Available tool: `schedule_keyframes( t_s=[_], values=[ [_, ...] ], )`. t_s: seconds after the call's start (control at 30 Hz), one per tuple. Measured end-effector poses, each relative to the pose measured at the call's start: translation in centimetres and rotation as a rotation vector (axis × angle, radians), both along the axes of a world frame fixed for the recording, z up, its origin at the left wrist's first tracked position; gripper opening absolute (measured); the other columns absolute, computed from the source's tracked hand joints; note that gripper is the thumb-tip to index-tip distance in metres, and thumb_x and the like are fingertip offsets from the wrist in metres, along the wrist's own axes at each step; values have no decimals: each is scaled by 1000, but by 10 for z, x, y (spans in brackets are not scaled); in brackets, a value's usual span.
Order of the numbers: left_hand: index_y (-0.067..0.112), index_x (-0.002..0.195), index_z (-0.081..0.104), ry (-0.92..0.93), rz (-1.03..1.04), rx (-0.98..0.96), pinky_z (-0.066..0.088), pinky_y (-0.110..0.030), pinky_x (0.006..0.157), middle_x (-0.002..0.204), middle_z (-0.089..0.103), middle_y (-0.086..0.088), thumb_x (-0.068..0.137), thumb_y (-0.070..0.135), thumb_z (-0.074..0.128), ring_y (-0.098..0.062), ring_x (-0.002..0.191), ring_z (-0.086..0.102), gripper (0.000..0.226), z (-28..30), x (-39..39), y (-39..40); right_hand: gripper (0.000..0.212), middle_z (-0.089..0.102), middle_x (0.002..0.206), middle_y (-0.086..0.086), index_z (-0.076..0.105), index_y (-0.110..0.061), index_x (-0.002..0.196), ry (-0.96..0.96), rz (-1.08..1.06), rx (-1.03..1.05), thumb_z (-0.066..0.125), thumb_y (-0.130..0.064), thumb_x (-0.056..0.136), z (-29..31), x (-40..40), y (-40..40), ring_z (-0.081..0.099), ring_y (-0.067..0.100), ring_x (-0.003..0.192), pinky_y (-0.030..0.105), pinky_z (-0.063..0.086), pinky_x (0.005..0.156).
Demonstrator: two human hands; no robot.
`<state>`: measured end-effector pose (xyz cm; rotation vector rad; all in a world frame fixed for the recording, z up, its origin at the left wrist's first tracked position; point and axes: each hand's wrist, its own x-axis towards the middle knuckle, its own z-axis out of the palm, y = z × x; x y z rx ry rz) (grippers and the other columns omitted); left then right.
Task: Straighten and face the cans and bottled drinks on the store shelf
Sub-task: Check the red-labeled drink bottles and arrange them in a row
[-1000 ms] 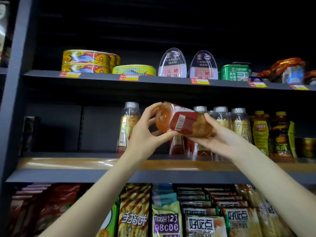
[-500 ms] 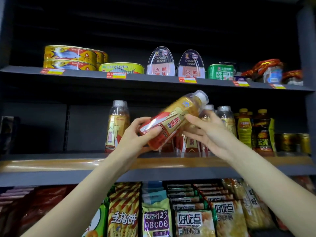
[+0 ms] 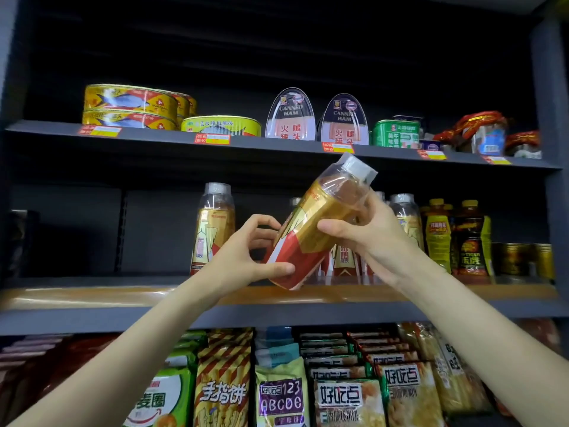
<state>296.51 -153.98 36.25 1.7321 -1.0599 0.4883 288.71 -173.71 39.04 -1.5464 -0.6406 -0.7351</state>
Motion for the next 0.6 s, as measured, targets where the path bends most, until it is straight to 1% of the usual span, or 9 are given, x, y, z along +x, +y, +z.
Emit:
schedule_keyframes(
  t_s=[0.07,0.13,0.2,0.27,0.33,0.4,0.5,0.53,0.6],
  values=[
    [34,109,44,-4,-14,8,52,-28,87,116,57,8,57,37,81,-5,110,55,63,0,-3,-3,67,65,109,-2,55,-24,114,-41,15,-49,80,-18,53,3,-3,-3,63,15,106,38,53,91],
    [33,107,43,-41,-7,20,52,-27,87,115,57,8,58,35,80,-5,109,55,61,0,-4,-7,65,65,108,-6,54,-27,115,-103,-40,-151,81,-18,56,6,-7,-5,63,7,104,28,53,89],
    [35,104,43,-83,18,27,49,-27,91,113,57,11,64,29,79,-4,109,55,54,-1,-2,-11,67,63,111,-12,48,-29,120,-190,-167,-294,83,-17,63,8,-9,-4,60,0,102,19,51,87],
    [36,102,47,-75,37,-12,47,-34,97,114,58,11,74,16,76,-7,111,55,45,0,3,-9,74,55,118,-20,39,-35,126,-297,-326,-462,82,-18,69,9,-8,-3,55,-4,107,15,45,92],
    [36,101,49,-46,70,-55,47,-40,98,113,59,10,79,9,71,-11,111,56,42,0,8,-1,81,44,125,-23,30,-41,131,-439,-490,-623,81,-19,72,6,-5,-3,45,-3,115,15,39,97],
    [34,100,49,-36,109,-89,47,-39,97,111,58,10,80,6,69,-12,109,57,40,-2,9,6,81,41,131,-16,29,-37,135,-602,-593,-710,79,-19,74,2,0,-7,38,4,123,20,33,102],
    [32,101,50,-29,117,-131,48,-37,96,110,59,9,80,5,68,-12,109,57,39,-5,8,10,69,40,136,-5,30,-25,137,-796,-674,-724,67,-27,79,1,4,-12,34,12,129,26,31,109],
    [33,101,50,-31,116,-131,48,-37,96,111,58,10,80,5,69,-11,109,57,39,-6,8,9,66,40,136,-3,31,-23,137,-836,-693,-721,63,-28,80,2,4,-13,34,13,130,28,30,110],
    [34,102,50,-40,117,-119,48,-38,97,112,59,10,80,7,69,-9,109,57,40,-5,9,6,68,40,136,0,32,-20,137,-869,-706,-718,66,-22,78,4,6,-12,34,17,131,31,30,111]
  ],
)
